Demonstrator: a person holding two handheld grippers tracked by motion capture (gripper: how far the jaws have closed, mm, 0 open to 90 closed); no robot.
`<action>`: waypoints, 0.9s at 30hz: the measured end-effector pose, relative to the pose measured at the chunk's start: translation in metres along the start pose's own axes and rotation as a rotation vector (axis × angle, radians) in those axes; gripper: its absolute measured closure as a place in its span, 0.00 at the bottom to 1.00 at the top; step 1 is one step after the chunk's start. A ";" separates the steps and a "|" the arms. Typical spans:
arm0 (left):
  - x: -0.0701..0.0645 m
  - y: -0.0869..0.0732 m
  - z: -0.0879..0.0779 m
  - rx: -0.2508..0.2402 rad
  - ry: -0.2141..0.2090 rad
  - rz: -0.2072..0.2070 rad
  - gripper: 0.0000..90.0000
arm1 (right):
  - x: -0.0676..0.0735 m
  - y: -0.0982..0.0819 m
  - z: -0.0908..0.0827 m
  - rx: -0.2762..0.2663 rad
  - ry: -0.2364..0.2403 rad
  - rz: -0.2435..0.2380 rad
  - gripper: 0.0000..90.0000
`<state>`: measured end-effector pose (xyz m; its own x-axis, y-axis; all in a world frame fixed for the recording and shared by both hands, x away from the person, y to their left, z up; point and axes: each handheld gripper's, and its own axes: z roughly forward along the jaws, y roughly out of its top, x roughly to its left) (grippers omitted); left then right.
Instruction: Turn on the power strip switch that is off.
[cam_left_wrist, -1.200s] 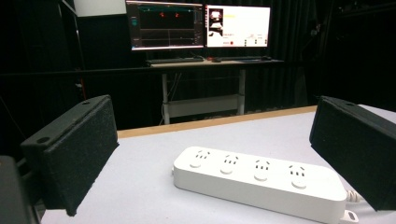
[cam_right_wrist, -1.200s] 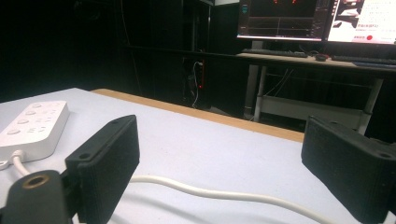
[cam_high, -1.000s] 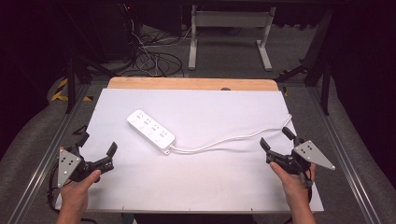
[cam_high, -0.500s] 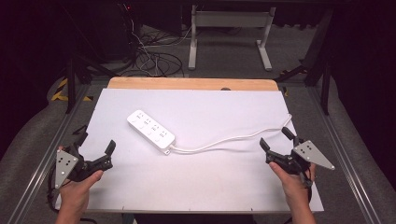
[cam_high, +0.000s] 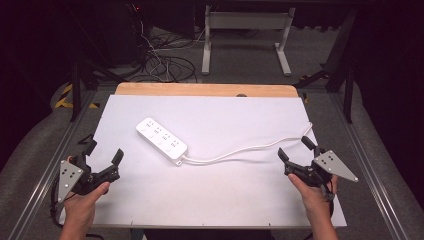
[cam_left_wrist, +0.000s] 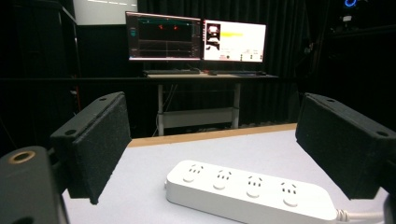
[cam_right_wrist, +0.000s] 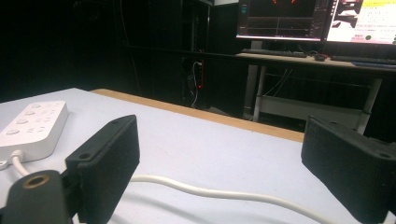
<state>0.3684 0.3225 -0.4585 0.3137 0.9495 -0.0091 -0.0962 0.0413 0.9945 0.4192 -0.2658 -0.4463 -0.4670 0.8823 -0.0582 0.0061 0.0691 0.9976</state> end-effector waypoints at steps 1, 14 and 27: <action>0.000 0.000 0.000 0.001 -0.001 0.000 0.12 | 0.000 0.000 0.000 0.000 0.000 0.000 0.14; -0.001 0.000 0.000 0.007 -0.024 -0.005 0.17 | 0.000 0.000 0.001 0.001 0.004 0.003 0.14; -0.001 0.001 -0.001 0.021 -0.056 -0.023 0.38 | 0.001 0.000 0.001 0.004 0.005 -0.003 0.14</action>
<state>0.3672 0.3218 -0.4580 0.3677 0.9296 -0.0266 -0.0687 0.0557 0.9961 0.4197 -0.2648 -0.4466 -0.4712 0.8799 -0.0615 0.0081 0.0741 0.9972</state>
